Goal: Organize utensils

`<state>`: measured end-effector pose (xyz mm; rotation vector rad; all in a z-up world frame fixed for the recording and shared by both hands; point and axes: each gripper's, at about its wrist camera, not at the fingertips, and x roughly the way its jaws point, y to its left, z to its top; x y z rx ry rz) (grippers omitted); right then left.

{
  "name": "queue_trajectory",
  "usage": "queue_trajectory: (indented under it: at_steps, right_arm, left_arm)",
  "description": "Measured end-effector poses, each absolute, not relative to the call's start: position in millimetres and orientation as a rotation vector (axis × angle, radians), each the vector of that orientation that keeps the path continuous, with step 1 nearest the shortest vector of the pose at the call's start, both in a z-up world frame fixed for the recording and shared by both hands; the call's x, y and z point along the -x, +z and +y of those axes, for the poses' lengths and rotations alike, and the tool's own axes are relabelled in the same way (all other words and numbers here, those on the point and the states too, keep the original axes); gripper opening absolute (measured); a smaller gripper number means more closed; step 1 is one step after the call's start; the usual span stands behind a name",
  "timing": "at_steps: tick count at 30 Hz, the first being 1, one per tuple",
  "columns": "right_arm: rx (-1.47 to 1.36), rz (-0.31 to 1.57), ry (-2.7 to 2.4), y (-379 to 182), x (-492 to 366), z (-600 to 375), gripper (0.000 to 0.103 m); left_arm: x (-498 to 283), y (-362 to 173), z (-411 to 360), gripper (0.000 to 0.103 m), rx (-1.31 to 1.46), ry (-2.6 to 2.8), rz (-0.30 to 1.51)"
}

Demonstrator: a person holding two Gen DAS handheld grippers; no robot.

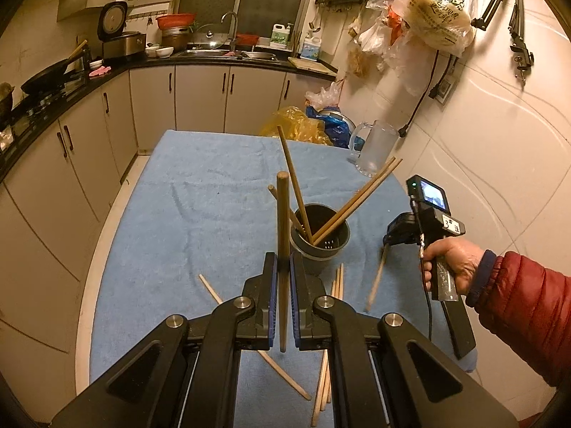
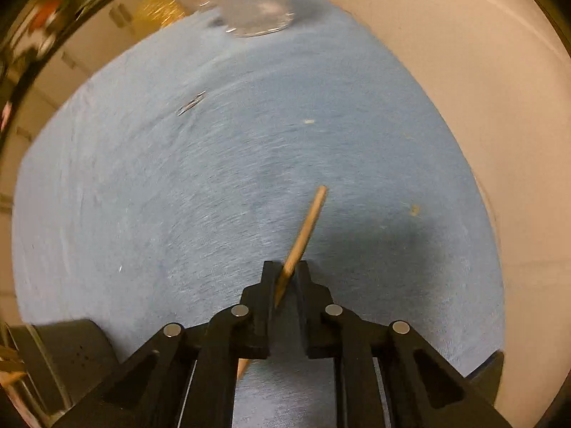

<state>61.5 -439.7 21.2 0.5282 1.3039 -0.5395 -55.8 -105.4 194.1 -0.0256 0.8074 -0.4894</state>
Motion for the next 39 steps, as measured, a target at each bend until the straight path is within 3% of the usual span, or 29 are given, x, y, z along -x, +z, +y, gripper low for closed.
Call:
queue_trajectory:
  at_steps: [6,23,39]
  right_arm:
    - [-0.548,1.278,-0.446,34.1,-43.9,-434.8,0.005]
    - [-0.559,0.762,-0.270,184.4,80.1,-398.5,0.005]
    - [-0.557,0.530,-0.142,273.1,89.5,-357.9,0.005]
  left_arm:
    - [51.1,192.6,-107.8,0.006,0.033,-0.511,0.809]
    - [56.4,208.9,-125.9,0.006,0.022,-0.538,0.783]
    - [36.0,267.3,-136.2,0.006,0.057,-0.582,0.685]
